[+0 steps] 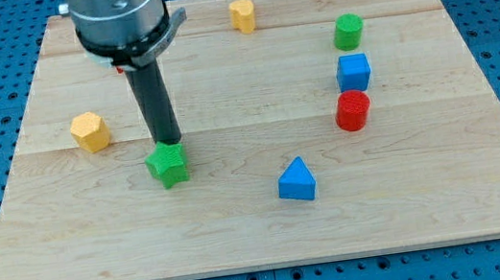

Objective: Move the yellow hexagon towards the green star

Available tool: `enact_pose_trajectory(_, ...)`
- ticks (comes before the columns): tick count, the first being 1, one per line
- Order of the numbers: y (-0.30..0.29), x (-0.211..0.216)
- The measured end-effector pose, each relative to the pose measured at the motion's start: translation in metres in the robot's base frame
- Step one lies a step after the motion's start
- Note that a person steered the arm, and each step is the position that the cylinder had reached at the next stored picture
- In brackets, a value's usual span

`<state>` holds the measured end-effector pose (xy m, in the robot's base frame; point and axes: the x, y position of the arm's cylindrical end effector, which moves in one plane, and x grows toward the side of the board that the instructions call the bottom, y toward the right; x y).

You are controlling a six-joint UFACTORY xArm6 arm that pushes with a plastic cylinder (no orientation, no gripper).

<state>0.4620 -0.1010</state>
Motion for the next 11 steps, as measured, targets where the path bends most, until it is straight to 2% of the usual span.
enact_pose_trajectory(2,-0.001,0.042)
enact_pose_trajectory(4,-0.114,0.016)
enact_pose_trajectory(5,-0.149,-0.007)
enact_pose_trajectory(6,-0.154,-0.037)
enact_pose_trajectory(7,-0.144,-0.049)
enact_pose_trajectory(8,-0.103,-0.013)
enact_pose_trajectory(9,-0.096,-0.02)
enact_pose_trajectory(10,-0.097,-0.055)
enact_pose_trajectory(11,-0.061,-0.058)
